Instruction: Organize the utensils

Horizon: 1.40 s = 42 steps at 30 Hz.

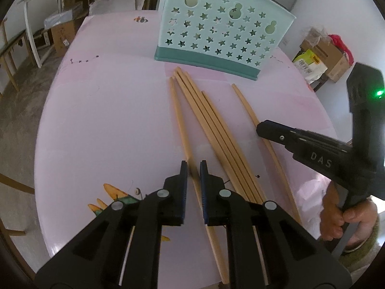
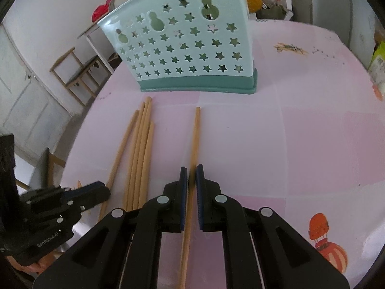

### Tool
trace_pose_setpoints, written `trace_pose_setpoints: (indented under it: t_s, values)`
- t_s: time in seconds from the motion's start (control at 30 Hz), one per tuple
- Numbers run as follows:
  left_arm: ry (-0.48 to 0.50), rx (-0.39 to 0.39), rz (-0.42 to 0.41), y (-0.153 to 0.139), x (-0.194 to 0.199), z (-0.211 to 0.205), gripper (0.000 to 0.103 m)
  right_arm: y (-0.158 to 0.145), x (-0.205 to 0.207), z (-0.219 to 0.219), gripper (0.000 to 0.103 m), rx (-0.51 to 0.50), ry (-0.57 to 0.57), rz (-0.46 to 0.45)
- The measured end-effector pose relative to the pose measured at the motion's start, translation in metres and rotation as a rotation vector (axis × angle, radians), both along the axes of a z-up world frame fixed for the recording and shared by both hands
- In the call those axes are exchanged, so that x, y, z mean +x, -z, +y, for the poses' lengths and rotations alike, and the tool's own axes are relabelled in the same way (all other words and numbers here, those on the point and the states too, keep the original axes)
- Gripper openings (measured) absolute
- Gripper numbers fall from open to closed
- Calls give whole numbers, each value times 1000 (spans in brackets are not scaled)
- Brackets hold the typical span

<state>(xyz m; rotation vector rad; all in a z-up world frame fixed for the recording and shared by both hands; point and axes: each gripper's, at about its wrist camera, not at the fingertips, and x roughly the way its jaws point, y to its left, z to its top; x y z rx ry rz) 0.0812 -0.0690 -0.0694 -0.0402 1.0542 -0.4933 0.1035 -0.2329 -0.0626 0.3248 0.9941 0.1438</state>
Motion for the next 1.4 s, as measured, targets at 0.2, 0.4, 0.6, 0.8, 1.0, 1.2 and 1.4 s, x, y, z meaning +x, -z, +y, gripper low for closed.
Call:
trace_pose_setpoints:
  t_s: [0.2,0.4,0.6,0.8,1.0,1.2,1.4]
  values:
    - [-37,-47,-15,-15,13,22,22,-10,-2,-26,26,123,17,-39]
    - [-171,-164,-19,-44,67,58,22,-44,2,-68,38,191,112,-171]
    - [-322,-302,63,-44,158,74,23,-30,37,-132,39,442,334,-149]
    - [-320,-306,103,-26,220,43,26,-10,80,-143,38,592,395,-136]
    - [-342,-363,170,-1,234,40,26,6,94,-142,38,690,445,-128]
    - [-393,-359,163,8,241,42,27,22,105,-144,39,739,508,-99]
    - [-391,-318,150,2,240,27,27,26,120,-136,38,787,519,-85]
